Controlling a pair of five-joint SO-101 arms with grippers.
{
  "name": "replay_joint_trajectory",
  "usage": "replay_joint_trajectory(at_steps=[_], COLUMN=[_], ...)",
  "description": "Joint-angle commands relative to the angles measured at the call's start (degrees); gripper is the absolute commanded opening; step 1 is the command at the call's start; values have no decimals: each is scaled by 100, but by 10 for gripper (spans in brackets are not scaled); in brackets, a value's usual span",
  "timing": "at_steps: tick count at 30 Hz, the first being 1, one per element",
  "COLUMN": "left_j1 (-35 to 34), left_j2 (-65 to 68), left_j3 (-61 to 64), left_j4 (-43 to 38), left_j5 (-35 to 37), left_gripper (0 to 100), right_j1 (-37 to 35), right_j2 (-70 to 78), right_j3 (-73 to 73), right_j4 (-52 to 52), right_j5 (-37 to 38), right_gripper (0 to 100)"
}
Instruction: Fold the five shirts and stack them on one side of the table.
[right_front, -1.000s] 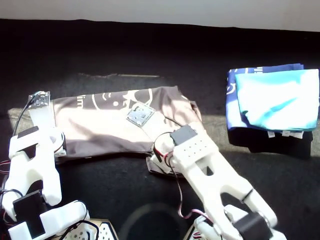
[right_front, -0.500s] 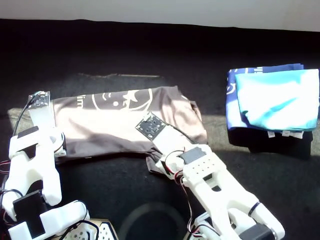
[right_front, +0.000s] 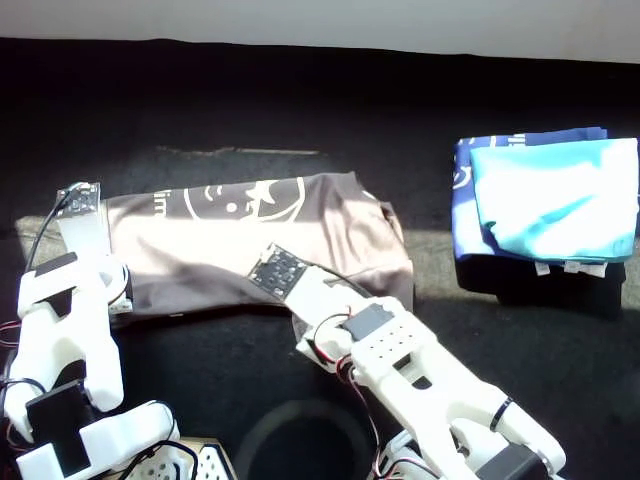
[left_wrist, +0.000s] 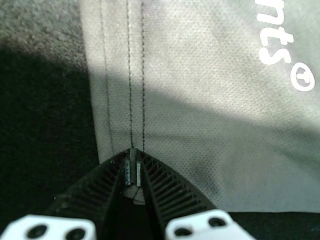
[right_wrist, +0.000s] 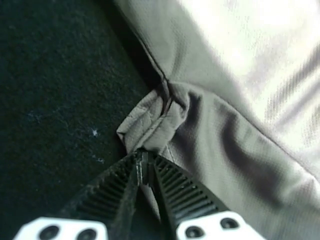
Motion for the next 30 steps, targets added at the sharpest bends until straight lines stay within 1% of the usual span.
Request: replay_joint_trajectory(at_steps=[1,6,8,10,12,15,17,18,21,23,30], left_j1=[-57,-57,-57,-57,-57,-57,-57,-57,-57,-57,-57], left_j2=[13,13,13,13,13,13,13,22,22,22,22], left_j3=[31,31,31,31,31,31,31,31,31,31,31], left_j4=[-141,-141,-132,-132,-132,-132,-132,-132,-132,-132,-132], left_j5=[35,35,35,35,35,35,35,35,35,35,35], left_gripper=[9,9,9,9,9,9,9,9,9,9,9], right_j1=[251,268,277,277,286,286,286,286,286,286,295], right_j2=[-119,-857,-1209,-1437,-1552,-1569,-1569,-1569,-1569,-1569,-1490], right_j3=[-382,-1262,-1446,-1305,-910,-312,13,127,365,453,523], right_j4=[602,2176,2563,2747,2738,2563,2290,2141,1701,1481,1174], right_j5=[53,44,62,79,132,651,826,826,818,826,844], right_gripper=[12,13,13,13,13,13,38,69,213,271,241])
